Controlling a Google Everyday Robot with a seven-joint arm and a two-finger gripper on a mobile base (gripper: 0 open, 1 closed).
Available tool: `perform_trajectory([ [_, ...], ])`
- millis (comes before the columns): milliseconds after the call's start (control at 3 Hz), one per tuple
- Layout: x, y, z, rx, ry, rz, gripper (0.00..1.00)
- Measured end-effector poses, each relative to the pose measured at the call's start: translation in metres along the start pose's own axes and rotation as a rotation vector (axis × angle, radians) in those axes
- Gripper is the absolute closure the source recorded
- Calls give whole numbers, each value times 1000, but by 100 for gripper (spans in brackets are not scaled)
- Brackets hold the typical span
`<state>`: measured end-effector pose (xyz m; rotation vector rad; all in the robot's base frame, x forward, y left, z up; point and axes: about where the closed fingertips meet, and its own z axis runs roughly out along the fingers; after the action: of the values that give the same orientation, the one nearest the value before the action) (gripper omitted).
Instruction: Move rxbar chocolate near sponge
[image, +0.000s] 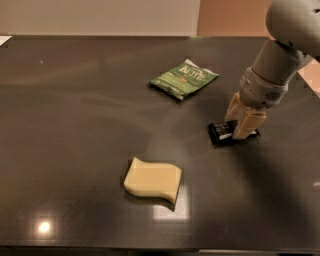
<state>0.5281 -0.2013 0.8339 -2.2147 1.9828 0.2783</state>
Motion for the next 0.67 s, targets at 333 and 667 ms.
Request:
perform_trajectory([
  [333,-29,15,-7,-8,-22,-15,100],
  [667,-62,34,-10,-26,-42,-59,100],
])
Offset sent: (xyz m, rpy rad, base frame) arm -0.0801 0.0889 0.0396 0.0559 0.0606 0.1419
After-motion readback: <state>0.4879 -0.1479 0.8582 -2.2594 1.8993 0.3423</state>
